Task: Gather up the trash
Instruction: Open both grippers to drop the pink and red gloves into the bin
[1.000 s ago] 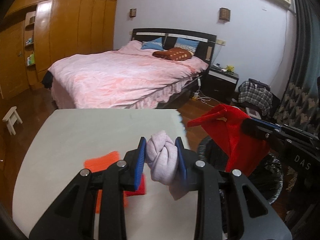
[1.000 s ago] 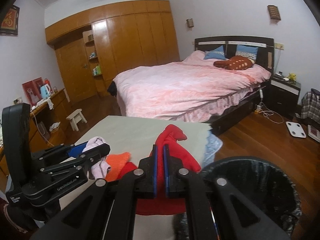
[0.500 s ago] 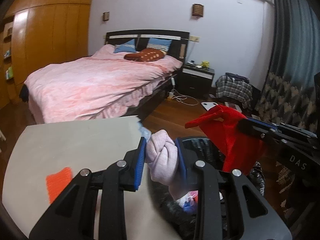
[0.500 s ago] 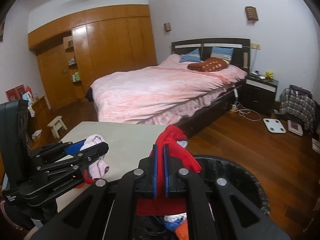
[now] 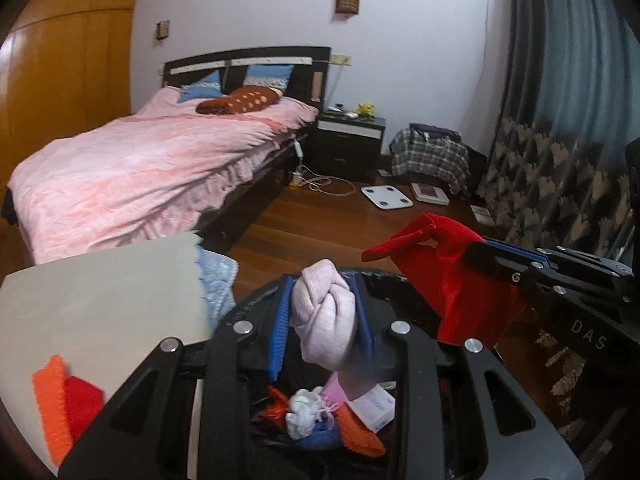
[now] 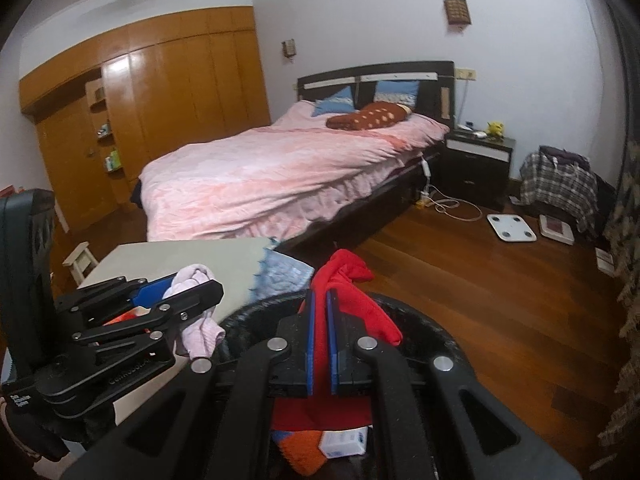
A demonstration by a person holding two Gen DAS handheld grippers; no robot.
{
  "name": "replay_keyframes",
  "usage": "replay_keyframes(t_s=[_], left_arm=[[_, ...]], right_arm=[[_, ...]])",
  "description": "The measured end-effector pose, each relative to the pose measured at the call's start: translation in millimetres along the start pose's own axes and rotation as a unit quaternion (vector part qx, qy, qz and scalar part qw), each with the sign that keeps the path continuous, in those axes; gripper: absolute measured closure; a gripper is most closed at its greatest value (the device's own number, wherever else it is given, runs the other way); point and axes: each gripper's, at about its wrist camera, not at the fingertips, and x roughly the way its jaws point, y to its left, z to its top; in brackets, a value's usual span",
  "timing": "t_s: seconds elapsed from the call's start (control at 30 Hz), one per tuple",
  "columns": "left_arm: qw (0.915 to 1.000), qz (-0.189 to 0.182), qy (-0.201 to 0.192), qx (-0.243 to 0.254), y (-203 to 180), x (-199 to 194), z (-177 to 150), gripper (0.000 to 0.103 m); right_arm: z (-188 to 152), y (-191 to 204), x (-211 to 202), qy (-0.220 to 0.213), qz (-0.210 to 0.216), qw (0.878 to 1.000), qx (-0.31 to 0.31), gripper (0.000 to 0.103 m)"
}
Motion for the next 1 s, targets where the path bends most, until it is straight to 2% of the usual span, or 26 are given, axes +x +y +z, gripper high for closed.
replay_keyframes(t_s=[0.17, 0.27, 0.3, 0.33, 0.4, 0.6, 0.8, 1.0], left_arm=[[0.9995, -0.024, 0.023, -0.001, -12.3, 27.6, -4.2, 0.069], [0.9991, -0.032, 0.028, 0.003, -13.0, 34.7, -6.2, 0.045], [0.9991, -0.034, 0.027, 0.001, -12.0, 34.9, -6.4, 0.042], [0.9991, -0.034, 0.027, -0.002, -10.1, 34.4, -5.9, 0.041], [0.9992, -0.032, 0.025, -0.007, -6.2, 31.4, -5.0, 0.03], [0.9996, -0.012, 0.006, -0.024, 12.6, 8.1, 4.2, 0.017], [0.9988, 0.029, -0.016, -0.037, 42.3, -32.2, 11.0, 0.01], [0.9947, 0.083, -0.023, -0.055, 78.5, -79.3, -4.8, 0.009]], right_arm=[[-8.5, -24.8, 15.2, 0.017, -0.012, 1.0, 0.014, 0.095], [-13.2, -35.2, 21.5, 0.025, -0.026, 0.999, 0.02, 0.088], [-14.3, -37.5, 22.1, 0.026, -0.028, 0.999, 0.021, 0.079], [-15.5, -40.4, 21.9, 0.024, -0.031, 0.999, 0.022, 0.064], [-16.4, -42.6, 19.0, 0.02, -0.036, 0.999, 0.023, 0.052], [-15.5, -37.9, 2.7, 0.003, -0.062, 0.998, 0.028, 0.008], [-12.3, -17.0, -10.1, -0.009, -0.05, 0.998, 0.027, 0.006], [-16.2, 19.7, -14.7, -0.008, -0.028, 0.999, 0.028, 0.006]])
